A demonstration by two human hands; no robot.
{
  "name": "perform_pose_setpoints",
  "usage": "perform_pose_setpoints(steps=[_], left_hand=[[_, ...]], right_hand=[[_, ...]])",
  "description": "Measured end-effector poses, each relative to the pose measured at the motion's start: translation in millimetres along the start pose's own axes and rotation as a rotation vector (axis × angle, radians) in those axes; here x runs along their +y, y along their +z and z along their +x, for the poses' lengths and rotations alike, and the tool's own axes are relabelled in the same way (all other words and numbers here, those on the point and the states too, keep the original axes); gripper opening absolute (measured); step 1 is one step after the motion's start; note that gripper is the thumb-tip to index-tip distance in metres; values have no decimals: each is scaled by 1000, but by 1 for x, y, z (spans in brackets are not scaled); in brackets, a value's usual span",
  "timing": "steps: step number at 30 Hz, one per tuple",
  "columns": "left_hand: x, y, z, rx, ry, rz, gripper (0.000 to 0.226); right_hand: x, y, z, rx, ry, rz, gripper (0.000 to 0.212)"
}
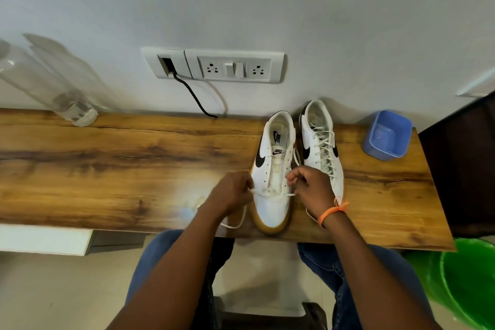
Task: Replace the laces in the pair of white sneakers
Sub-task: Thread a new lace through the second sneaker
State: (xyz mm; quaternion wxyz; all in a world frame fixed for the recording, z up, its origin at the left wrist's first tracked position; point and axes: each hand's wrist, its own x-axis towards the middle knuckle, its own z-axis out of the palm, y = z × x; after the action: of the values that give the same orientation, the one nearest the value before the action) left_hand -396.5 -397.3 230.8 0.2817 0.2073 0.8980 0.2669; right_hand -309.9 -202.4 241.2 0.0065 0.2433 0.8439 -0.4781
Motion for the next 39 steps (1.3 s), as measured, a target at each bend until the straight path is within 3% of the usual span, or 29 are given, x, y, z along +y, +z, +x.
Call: perform_pose_setpoints(steps=[4, 6, 10, 13, 15, 18, 20, 23, 26, 31, 34, 37, 39], left_hand=[[-12, -32, 4, 380, -319, -15, 14], [-7, -34, 4, 423, -374, 76, 22], [16, -20, 5, 242, -366, 262, 41], [34, -9, 5, 119, -188, 207, 21], [44, -4, 1, 1, -131, 166, 37], [48, -1, -2, -29, -122, 201, 50], [45, 0, 3, -15, -111, 154, 43], [40, -4, 15, -12, -136, 85, 8], [35, -19, 24, -94, -172, 94, 14], [27, -48, 17, -418, -120, -100, 19], [16, -51, 19, -292, -142, 130, 25], [12, -43, 16, 130, -169, 571, 23], [18, -37, 18, 220, -136, 411, 18]], right_hand=[[-2, -11, 3, 107, 75, 93, 27], [-2, -12, 4, 102, 99, 133, 18], [0, 1, 2, 60, 6, 60, 10], [-4, 4, 1, 83, -55, 16, 8], [-7, 4, 3, 91, -67, -6, 9], [-9, 7, 4, 86, -69, -16, 10], [-8, 10, 7, 74, -94, -24, 8], [-7, 15, 9, 80, -151, -35, 7], [-2, 21, 6, 80, -246, -138, 10], [7, 19, 3, 36, -242, -206, 15], [8, 23, 2, 51, -236, -185, 18], [8, 29, -2, 95, -247, -211, 18], [7, 30, -4, 113, -246, -242, 14]])
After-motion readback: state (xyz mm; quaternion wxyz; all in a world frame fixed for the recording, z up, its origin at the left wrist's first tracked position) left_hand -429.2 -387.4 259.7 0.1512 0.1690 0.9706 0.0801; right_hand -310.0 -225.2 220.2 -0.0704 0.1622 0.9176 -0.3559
